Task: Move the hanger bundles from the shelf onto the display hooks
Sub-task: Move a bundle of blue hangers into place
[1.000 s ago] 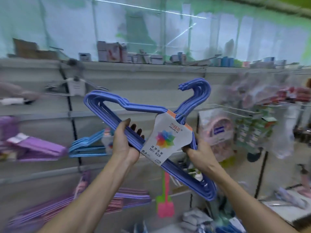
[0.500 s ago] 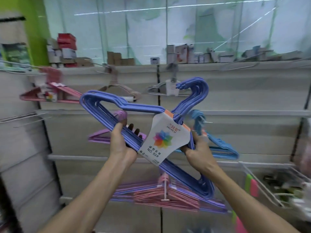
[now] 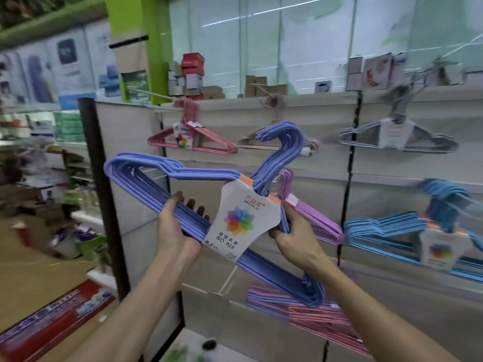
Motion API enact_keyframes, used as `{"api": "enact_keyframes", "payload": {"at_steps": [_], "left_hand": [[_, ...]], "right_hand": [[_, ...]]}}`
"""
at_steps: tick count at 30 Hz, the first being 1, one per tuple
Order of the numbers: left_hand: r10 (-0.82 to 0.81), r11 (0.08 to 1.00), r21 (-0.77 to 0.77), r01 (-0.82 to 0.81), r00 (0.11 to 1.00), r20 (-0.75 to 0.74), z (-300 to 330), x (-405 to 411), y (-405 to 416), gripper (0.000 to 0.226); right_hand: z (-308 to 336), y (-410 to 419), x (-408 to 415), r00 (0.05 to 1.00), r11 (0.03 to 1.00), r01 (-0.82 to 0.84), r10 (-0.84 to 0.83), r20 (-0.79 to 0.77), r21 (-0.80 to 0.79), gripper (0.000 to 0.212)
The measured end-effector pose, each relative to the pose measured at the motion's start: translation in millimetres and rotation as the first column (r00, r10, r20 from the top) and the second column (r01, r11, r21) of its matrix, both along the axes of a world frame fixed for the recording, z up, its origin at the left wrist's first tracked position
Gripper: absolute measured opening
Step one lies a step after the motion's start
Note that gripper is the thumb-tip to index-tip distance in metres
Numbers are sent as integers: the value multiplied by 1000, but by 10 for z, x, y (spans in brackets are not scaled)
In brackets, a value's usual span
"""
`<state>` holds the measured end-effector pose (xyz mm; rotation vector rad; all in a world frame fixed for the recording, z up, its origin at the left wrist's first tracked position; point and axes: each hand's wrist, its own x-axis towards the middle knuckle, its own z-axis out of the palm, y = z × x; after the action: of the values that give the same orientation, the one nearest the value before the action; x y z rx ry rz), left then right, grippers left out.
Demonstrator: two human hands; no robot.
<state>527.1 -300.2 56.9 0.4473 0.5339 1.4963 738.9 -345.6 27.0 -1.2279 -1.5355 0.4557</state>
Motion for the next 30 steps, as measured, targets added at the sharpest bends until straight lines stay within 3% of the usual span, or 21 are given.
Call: {"api": "enact_keyframes", "payload": {"at_steps": [11, 15, 23, 30], "left_hand": [[181, 983, -24, -181, 983, -3, -149, -945, 941, 13], [190, 982, 10, -190, 981, -28, -178, -1265, 1464, 27], [197, 979, -75, -189, 973, 120, -521, -1741, 2311, 18], [187, 974, -171, -149, 955, 232, -897, -1874, 2846, 21]], "right_hand": [[-115, 1277, -931, 988, 987, -152, 153, 15, -44, 55], [-121, 1812, -1179, 982, 983, -183, 184, 38, -31, 54], [-142, 2719, -1534, 961, 978, -176, 196, 193, -113, 62], [-176, 3249, -1710, 904, 984, -49, 116, 412, -172, 72]]}}
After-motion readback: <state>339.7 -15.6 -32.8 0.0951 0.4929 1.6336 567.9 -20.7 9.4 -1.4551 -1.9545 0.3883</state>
